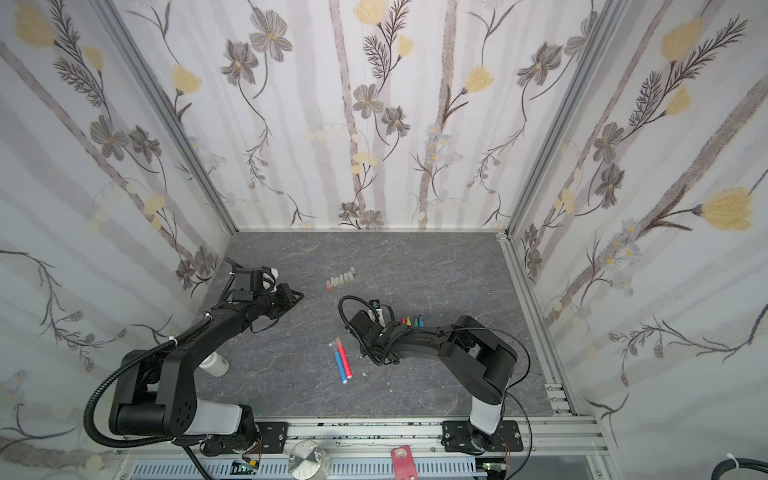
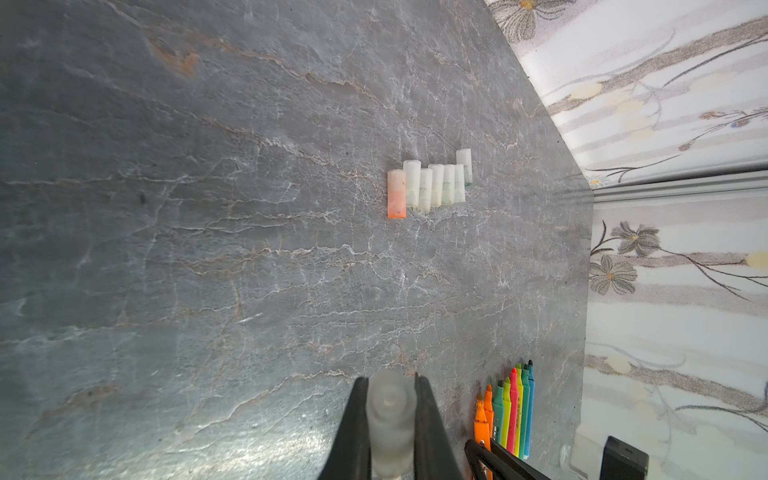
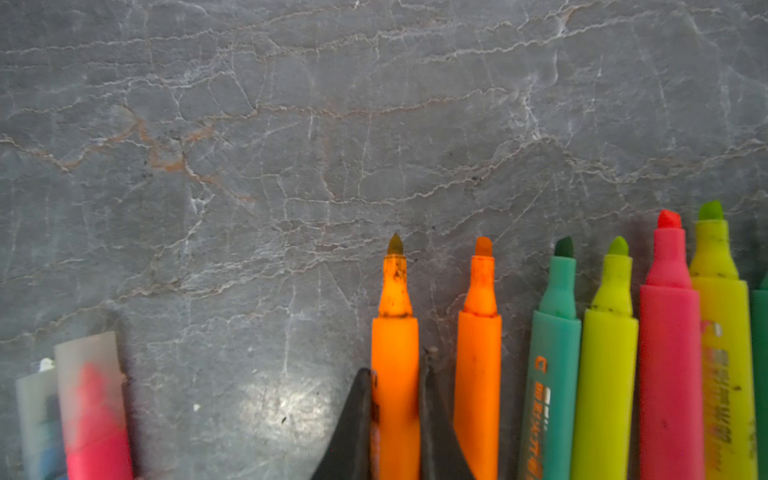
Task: Open the pen caps
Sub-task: 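Lay the uncapped orange marker in the marker row with right while left carries cap, then set the clear cap at the end of the cap row with the left gripper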
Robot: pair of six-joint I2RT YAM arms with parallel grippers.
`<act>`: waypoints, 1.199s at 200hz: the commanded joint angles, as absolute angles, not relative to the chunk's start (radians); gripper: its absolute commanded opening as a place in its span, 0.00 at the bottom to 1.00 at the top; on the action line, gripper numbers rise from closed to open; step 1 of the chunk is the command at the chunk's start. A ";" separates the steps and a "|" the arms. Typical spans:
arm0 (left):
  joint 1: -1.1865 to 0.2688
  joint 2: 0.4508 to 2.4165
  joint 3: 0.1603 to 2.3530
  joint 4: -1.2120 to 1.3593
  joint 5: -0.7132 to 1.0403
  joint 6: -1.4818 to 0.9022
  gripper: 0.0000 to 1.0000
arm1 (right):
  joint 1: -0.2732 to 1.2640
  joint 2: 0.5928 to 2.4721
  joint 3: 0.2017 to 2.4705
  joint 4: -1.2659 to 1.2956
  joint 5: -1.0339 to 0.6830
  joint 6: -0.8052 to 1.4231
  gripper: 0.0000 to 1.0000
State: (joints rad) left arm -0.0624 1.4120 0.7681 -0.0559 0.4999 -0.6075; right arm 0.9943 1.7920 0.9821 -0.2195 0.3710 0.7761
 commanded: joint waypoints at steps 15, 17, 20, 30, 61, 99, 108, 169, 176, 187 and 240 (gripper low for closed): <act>-0.058 1.420 0.769 -0.026 0.506 -0.597 0.00 | 0.994 1.804 0.994 -0.250 0.398 0.781 0.12; -0.058 1.421 0.768 -0.026 0.506 -0.598 0.00 | 0.994 1.804 0.994 -0.250 0.398 0.781 0.12; -0.057 1.422 0.767 -0.025 0.506 -0.597 0.00 | 0.994 1.803 0.994 -0.251 0.398 0.781 0.13; -0.058 1.423 0.766 -0.022 0.509 -0.599 0.00 | 0.994 1.805 0.995 -0.252 0.399 0.781 0.14; -0.056 1.423 0.770 -0.020 0.509 -0.603 0.00 | 0.992 1.810 1.000 -0.259 0.400 0.782 0.18; -0.055 1.423 0.776 -0.026 0.509 -0.599 0.00 | 0.992 1.818 1.005 -0.269 0.404 0.780 0.19; -0.055 1.422 0.776 -0.026 0.509 -0.598 0.00 | 0.993 1.819 1.006 -0.271 0.402 0.779 0.20; -0.055 1.450 0.782 -0.014 0.511 -0.599 0.00 | 0.993 1.826 1.015 -0.282 0.405 0.776 0.22; -0.055 1.457 0.782 -0.009 0.511 -0.600 0.00 | 0.992 1.824 1.015 -0.281 0.405 0.775 0.22; -0.055 1.471 0.788 -0.001 0.507 -0.600 0.00 | 0.994 1.820 1.015 -0.282 0.408 0.772 0.22; -0.055 1.584 0.852 0.061 0.504 -0.618 0.00 | 0.992 1.728 1.005 -0.242 0.441 0.712 0.36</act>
State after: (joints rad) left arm -0.0570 1.5398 0.8173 -0.0006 0.5014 -0.6060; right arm 0.9936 1.7744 1.0058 -0.2623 0.3962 0.7467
